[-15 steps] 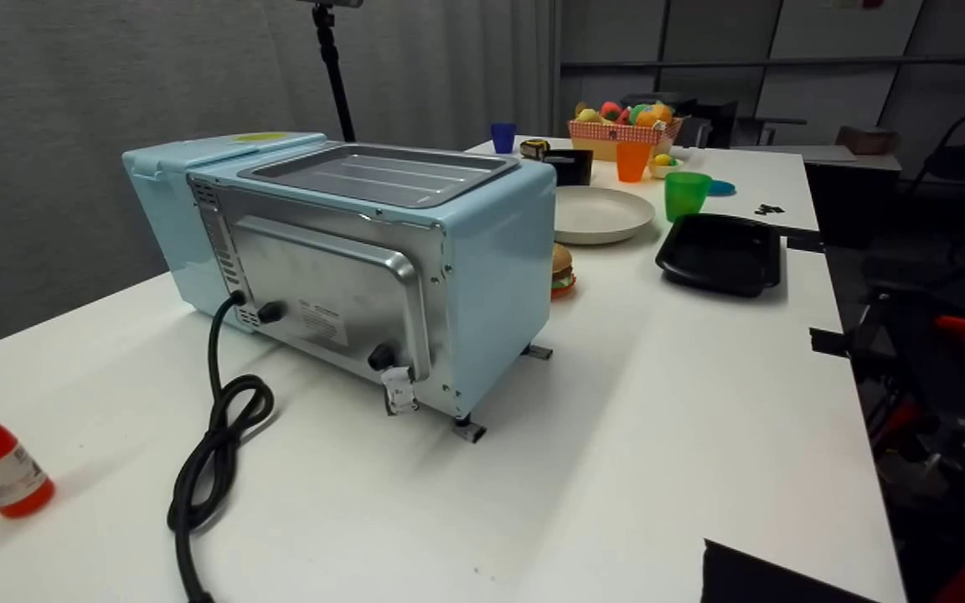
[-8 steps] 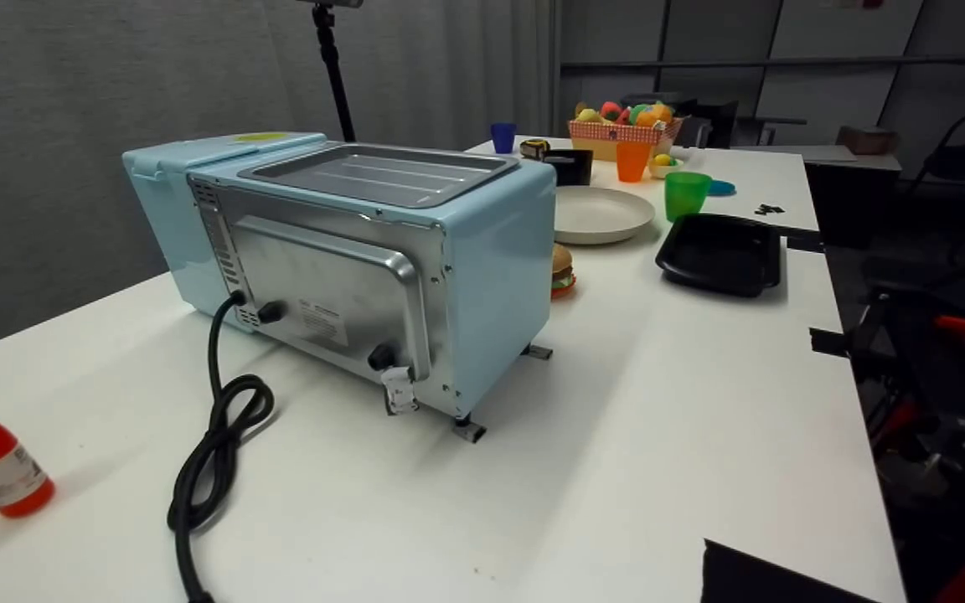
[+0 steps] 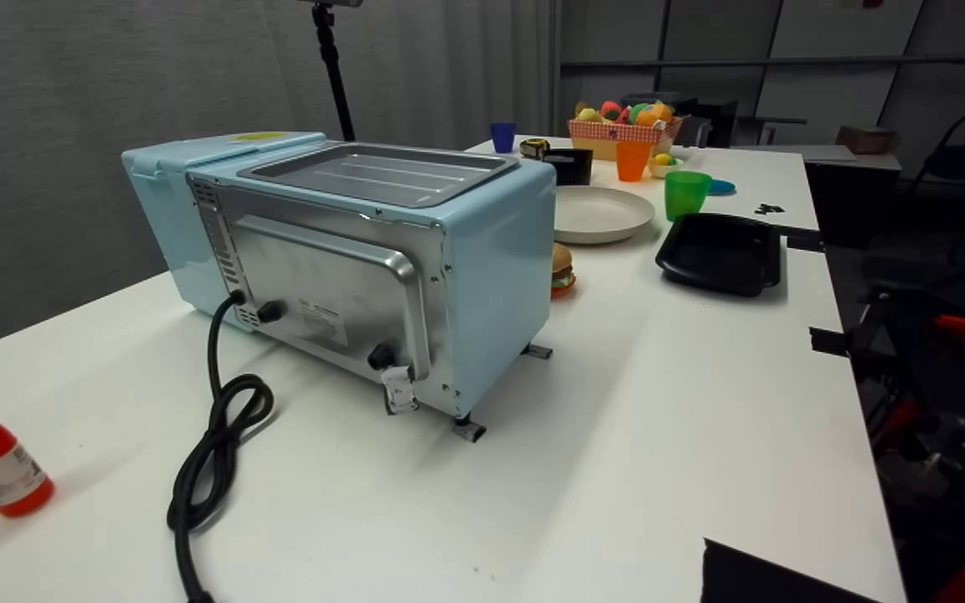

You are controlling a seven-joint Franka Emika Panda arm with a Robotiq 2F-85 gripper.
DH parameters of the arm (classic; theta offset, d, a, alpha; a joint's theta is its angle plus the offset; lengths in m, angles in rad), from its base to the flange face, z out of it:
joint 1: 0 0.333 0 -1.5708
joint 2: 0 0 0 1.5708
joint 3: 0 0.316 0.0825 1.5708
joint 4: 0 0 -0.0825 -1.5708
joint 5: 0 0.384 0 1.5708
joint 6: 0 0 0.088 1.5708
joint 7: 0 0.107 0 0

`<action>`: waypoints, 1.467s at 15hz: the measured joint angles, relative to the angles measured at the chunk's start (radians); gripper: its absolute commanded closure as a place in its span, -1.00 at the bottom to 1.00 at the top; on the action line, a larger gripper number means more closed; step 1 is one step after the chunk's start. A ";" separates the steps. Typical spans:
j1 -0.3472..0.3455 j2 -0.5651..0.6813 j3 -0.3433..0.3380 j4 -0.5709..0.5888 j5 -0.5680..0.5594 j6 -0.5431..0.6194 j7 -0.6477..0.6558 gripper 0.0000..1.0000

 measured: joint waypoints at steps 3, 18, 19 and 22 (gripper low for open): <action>-0.035 0.073 -0.049 -0.007 -0.001 0.071 -0.001 -1.00; -0.176 0.332 -0.157 0.069 -0.059 0.257 0.024 -1.00; -0.176 0.332 -0.157 0.070 -0.059 0.257 0.024 -1.00; -0.176 0.333 -0.157 0.070 -0.059 0.256 0.024 -1.00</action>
